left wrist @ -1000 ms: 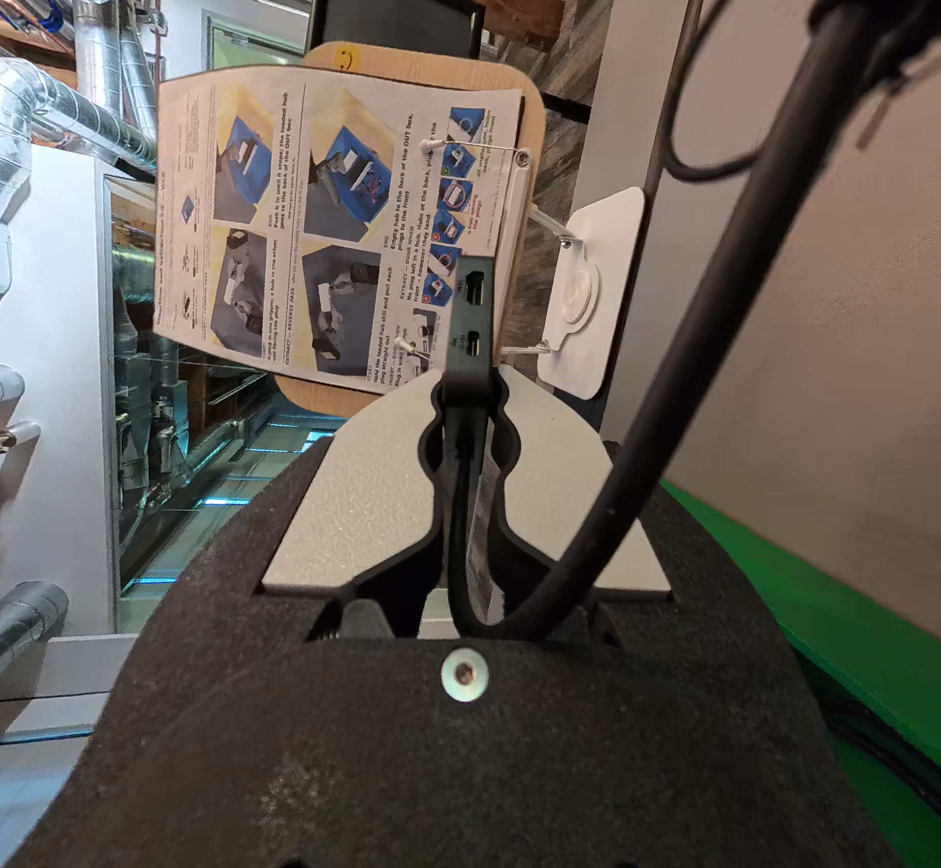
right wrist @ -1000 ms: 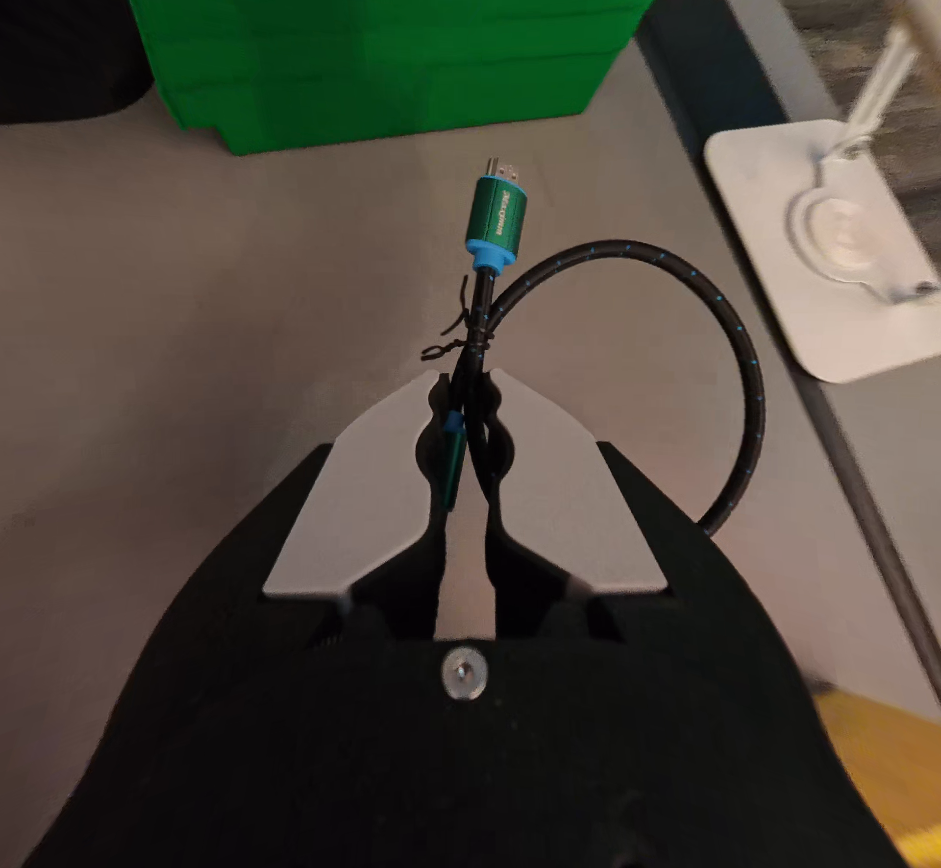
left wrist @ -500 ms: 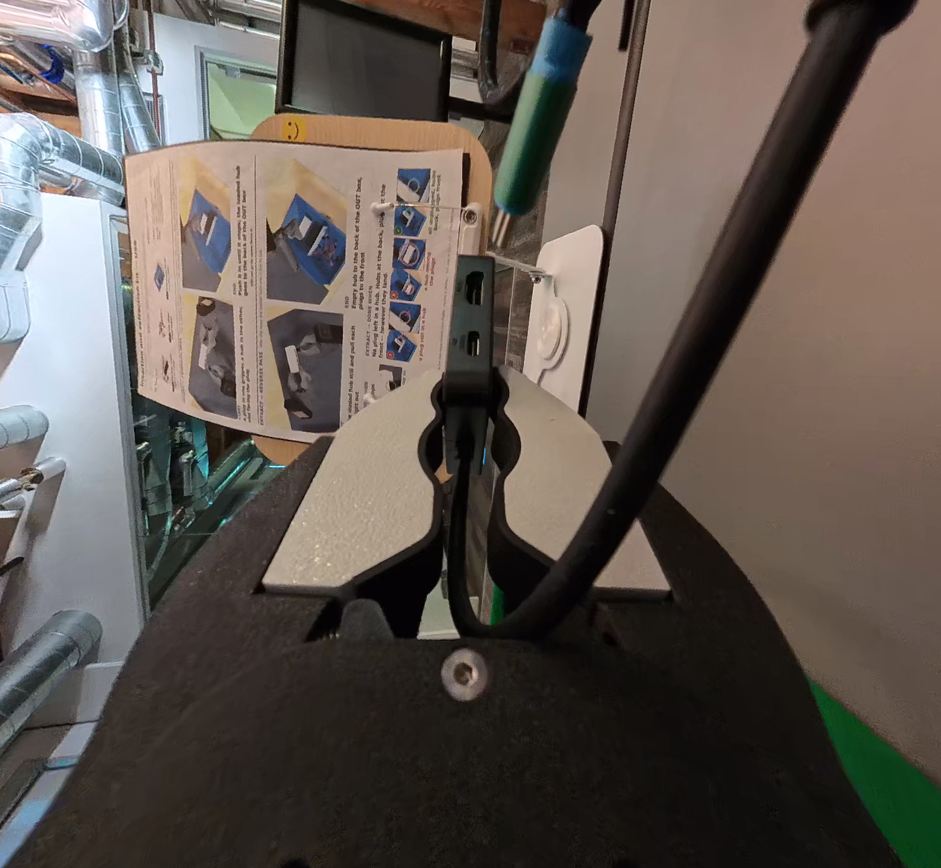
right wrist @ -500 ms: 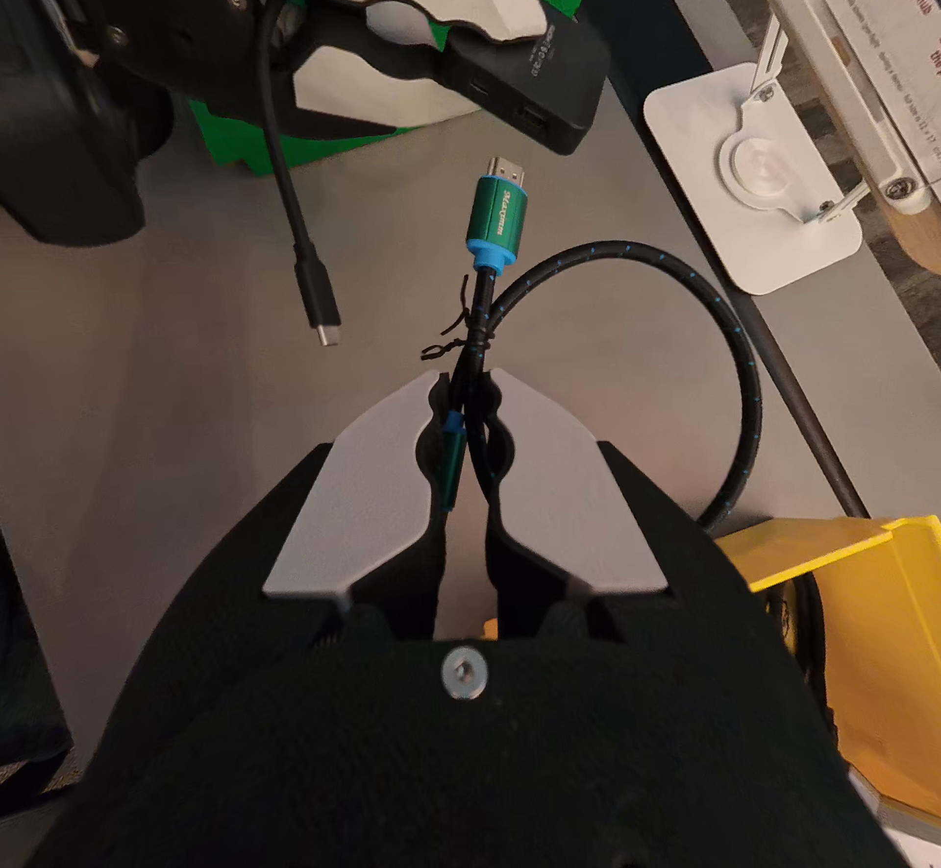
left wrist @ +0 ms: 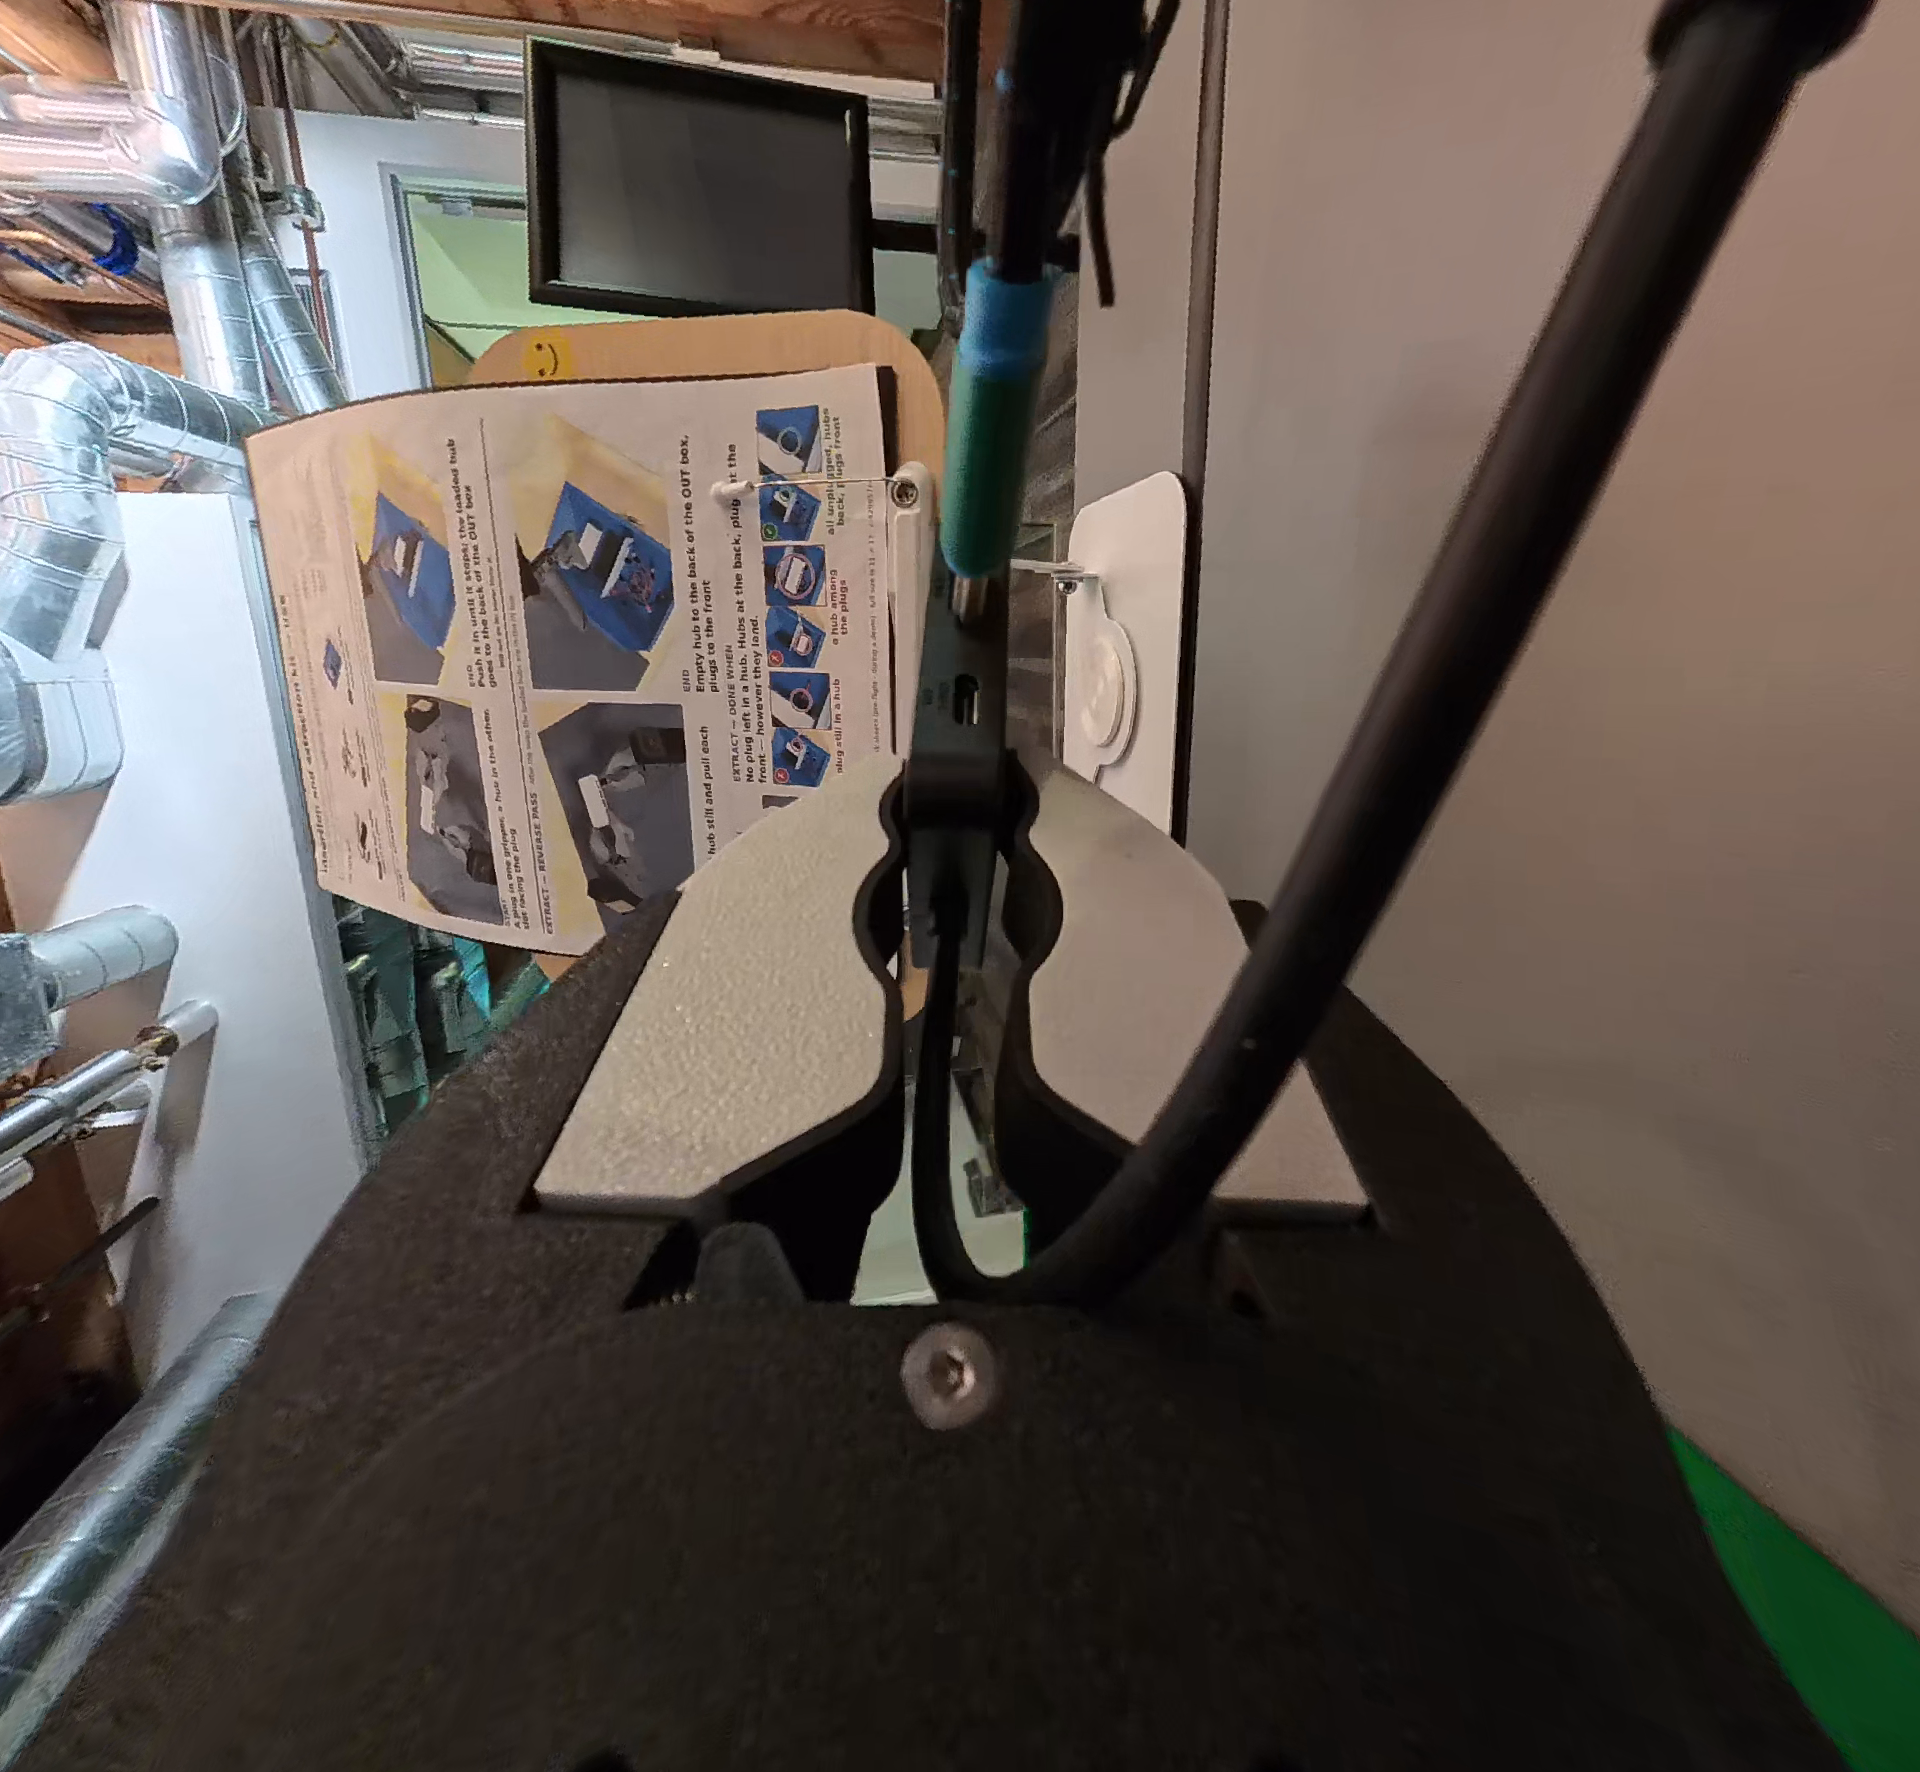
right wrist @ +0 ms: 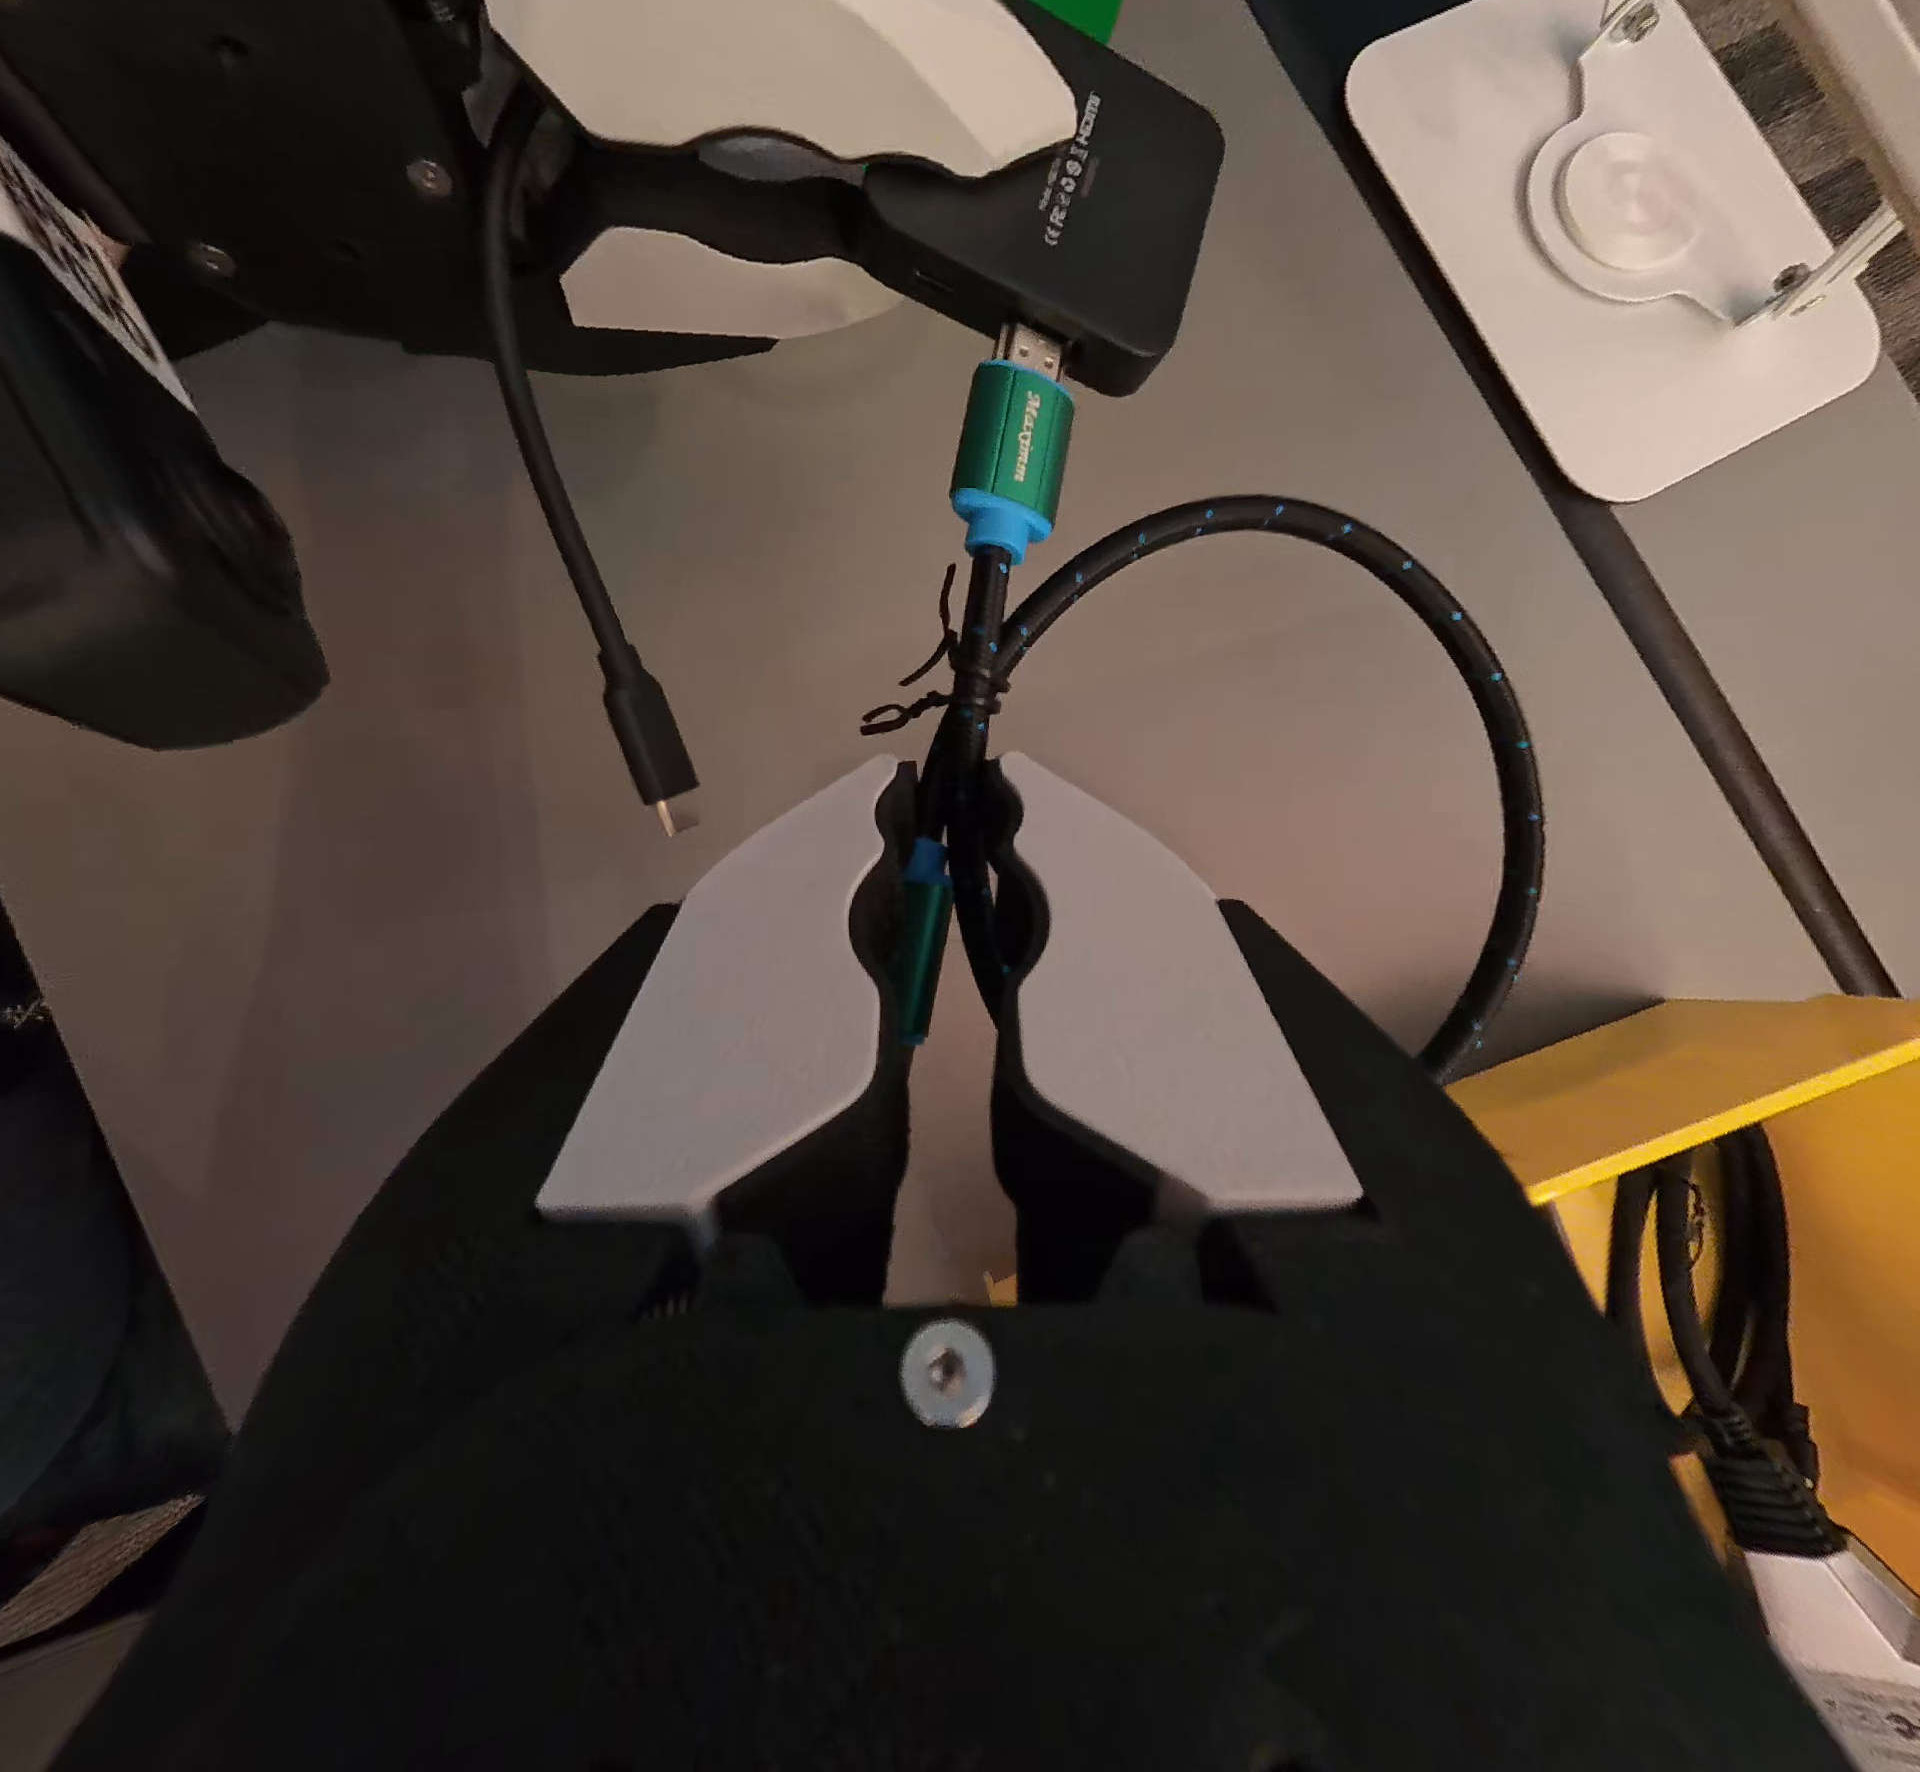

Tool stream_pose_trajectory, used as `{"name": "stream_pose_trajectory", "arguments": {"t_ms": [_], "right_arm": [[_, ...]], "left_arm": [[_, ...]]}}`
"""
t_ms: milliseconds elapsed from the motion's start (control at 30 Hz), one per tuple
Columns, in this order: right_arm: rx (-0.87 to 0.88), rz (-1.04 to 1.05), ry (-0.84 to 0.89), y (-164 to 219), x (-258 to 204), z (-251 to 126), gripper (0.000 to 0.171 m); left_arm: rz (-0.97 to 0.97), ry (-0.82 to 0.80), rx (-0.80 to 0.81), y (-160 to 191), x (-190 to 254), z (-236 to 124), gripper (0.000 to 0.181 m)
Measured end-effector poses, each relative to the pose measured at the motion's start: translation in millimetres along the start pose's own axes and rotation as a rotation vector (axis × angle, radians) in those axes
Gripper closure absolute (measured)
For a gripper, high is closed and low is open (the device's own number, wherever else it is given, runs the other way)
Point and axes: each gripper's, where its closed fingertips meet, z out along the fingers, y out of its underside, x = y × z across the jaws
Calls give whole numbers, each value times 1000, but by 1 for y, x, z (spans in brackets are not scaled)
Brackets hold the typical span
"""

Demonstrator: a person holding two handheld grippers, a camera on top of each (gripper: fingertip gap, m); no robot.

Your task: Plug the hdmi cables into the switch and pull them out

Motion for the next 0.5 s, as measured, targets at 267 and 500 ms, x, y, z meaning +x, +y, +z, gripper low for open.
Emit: {"name": "stream_pose_trajectory", "arguments": {"t_ms": [267, 500], "right_arm": [[-54, 37, 14, 10, 7, 6, 160], [-108, 63, 8, 20, 7, 9, 160]], "left_arm": [[38, 15, 8, -5, 7, 0, 168], [60, 40, 41, -16, 16, -1, 168]]}}
